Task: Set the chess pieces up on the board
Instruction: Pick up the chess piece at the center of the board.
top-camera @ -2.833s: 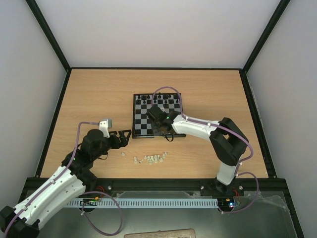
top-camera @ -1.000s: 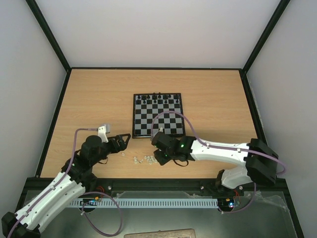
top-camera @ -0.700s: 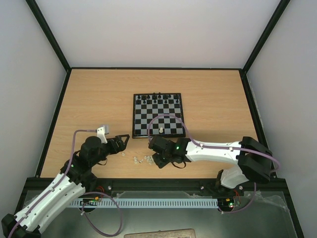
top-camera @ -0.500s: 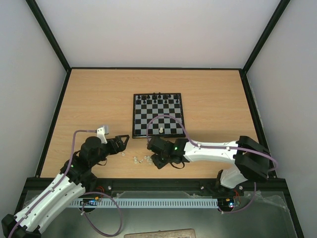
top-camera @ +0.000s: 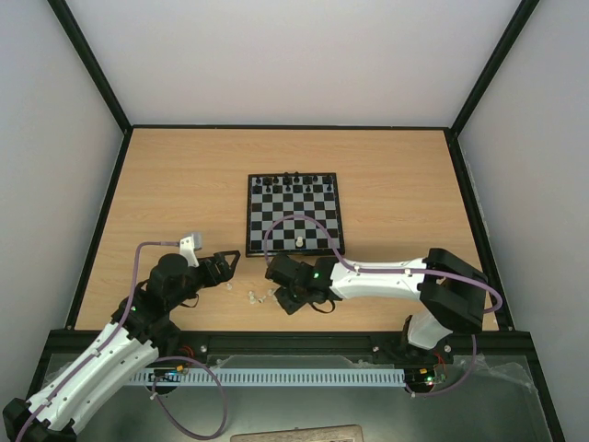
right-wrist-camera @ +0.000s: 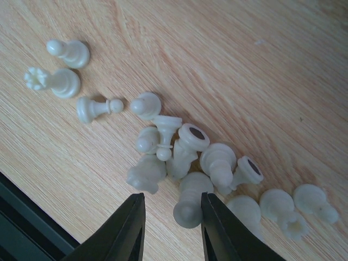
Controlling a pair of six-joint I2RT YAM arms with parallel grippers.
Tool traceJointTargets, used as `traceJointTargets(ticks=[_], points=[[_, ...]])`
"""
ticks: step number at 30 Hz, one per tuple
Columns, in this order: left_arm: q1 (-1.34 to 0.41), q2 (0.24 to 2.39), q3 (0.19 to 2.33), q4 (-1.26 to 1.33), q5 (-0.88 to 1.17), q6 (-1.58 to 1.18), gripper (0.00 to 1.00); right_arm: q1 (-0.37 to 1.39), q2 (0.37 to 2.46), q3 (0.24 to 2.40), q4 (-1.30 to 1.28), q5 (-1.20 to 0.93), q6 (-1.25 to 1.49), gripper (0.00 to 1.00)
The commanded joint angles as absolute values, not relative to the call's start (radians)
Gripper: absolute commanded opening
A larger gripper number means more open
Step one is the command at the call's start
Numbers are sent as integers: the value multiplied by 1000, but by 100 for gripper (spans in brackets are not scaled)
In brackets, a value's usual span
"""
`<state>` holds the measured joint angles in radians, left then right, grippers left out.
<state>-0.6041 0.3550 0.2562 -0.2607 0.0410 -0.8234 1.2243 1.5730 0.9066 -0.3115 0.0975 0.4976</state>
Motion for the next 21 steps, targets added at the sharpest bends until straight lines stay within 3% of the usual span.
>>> traceJointTargets(ticks=[1, 12, 21], points=[[-608, 345, 270, -269, 39, -825, 99, 1232, 1577, 941, -359, 120, 497, 29], [-608, 345, 270, -265, 41, -822, 100, 1232, 1578, 943, -380, 138, 498, 18], [-607, 353, 266, -252, 43, -822, 100, 1232, 1583, 932, -403, 177, 509, 22]])
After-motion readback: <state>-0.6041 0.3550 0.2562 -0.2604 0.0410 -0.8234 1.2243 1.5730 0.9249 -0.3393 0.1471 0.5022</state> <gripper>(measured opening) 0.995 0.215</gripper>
